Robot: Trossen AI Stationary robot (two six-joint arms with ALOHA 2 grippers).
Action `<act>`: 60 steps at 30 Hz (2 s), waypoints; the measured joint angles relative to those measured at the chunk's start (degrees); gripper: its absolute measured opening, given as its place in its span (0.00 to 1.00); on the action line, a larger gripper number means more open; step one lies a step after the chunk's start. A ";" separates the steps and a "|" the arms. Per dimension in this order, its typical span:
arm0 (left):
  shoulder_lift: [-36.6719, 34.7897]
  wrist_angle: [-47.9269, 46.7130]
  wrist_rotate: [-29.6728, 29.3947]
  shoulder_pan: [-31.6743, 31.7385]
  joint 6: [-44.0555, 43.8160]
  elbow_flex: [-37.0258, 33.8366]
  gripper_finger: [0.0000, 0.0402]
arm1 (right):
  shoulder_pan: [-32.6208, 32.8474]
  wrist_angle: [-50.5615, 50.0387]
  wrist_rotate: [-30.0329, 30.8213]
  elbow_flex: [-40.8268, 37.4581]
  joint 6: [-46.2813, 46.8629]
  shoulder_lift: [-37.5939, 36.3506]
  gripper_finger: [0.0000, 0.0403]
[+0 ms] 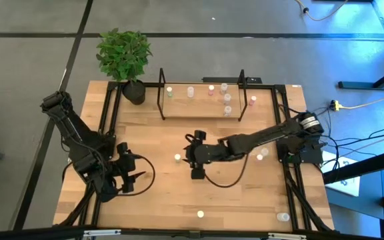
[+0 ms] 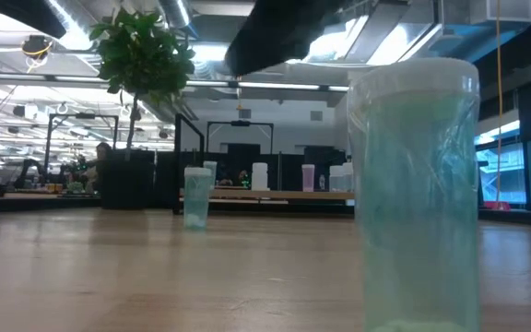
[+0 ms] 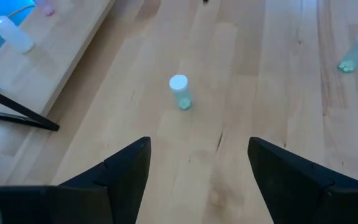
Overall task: Pick and place medicine bottles onto shelf by color
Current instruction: Put the bottom left blue medicine bottle on the shelf aligned with the other blue medicine bottle
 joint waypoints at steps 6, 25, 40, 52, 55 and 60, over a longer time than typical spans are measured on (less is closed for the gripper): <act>0.00 0.00 0.00 0.02 0.00 0.00 0.66 | -1.11 4.00 -0.39 -0.07 -2.31 4.03 0.51; 0.00 0.00 -0.15 0.04 0.02 0.00 0.66 | -2.88 6.50 -4.33 -0.06 0.49 4.75 0.43; 0.00 0.00 -0.17 0.04 0.13 -0.01 0.66 | -3.12 7.09 -9.19 -0.07 0.47 4.75 0.59; 0.00 0.00 -0.20 0.07 0.11 0.00 0.66 | -4.85 8.68 -9.30 -0.04 0.62 8.86 0.58; 0.00 0.02 -0.20 0.07 0.09 0.00 0.66 | -4.89 9.30 -9.18 -0.04 0.44 9.62 0.58; 0.00 0.02 -0.20 0.05 0.09 0.00 0.66 | -4.89 10.85 -9.10 -0.03 -1.83 11.04 0.58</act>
